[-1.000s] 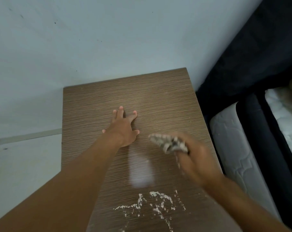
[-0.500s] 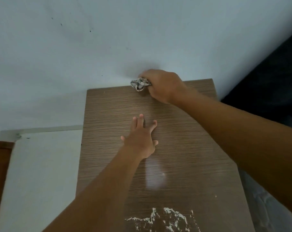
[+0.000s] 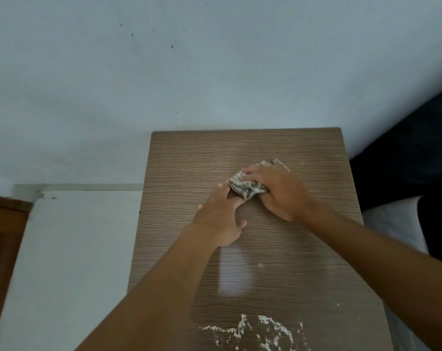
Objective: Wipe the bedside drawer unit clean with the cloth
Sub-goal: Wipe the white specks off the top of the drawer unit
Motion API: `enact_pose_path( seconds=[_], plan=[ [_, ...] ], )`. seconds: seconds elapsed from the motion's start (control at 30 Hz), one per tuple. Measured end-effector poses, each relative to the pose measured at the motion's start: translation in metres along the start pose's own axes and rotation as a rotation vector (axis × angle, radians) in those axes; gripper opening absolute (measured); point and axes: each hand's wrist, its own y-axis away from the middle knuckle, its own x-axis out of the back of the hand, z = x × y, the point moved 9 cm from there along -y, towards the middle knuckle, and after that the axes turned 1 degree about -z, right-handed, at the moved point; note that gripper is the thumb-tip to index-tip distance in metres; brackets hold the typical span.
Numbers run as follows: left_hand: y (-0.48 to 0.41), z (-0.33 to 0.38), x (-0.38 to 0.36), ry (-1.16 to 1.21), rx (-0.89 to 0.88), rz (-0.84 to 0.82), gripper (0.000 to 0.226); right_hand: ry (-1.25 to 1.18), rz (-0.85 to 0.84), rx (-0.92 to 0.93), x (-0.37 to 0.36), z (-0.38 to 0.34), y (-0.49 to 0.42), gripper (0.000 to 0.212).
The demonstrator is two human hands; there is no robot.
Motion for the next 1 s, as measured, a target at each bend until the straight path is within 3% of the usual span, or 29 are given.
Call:
enact_pose_path(
  seconds=[0.23,0.33,0.47,0.57,0.73,0.83,1.0],
  plan=[
    [0.031,-0.056,0.01,-0.02,0.079,0.102,0.073,-0.061,0.065,-0.055,-0.032,-0.037,0.121,0.04],
    [0.036,-0.066,0.009,-0.021,0.106,0.109,0.08,-0.082,0.086,0.029,-0.027,-0.07,0.136,0.036],
    [0.036,-0.065,0.004,-0.013,0.128,0.106,0.088,-0.15,0.191,0.071,0.014,-0.081,0.078,0.024],
    [0.035,-0.064,0.003,-0.013,0.132,0.103,0.089,-0.096,0.257,-0.035,0.047,-0.073,0.002,0.027],
    [0.033,-0.065,0.002,-0.002,0.146,0.087,0.09,0.008,0.1,-0.157,0.035,-0.05,-0.101,0.035],
    [0.032,-0.065,0.002,0.009,0.149,0.082,0.088,0.131,-0.057,-0.186,0.002,-0.03,-0.104,0.05],
    [0.033,-0.068,0.003,0.047,0.134,0.052,0.075,0.118,0.024,-0.017,-0.013,-0.037,-0.037,0.049]
  ],
)
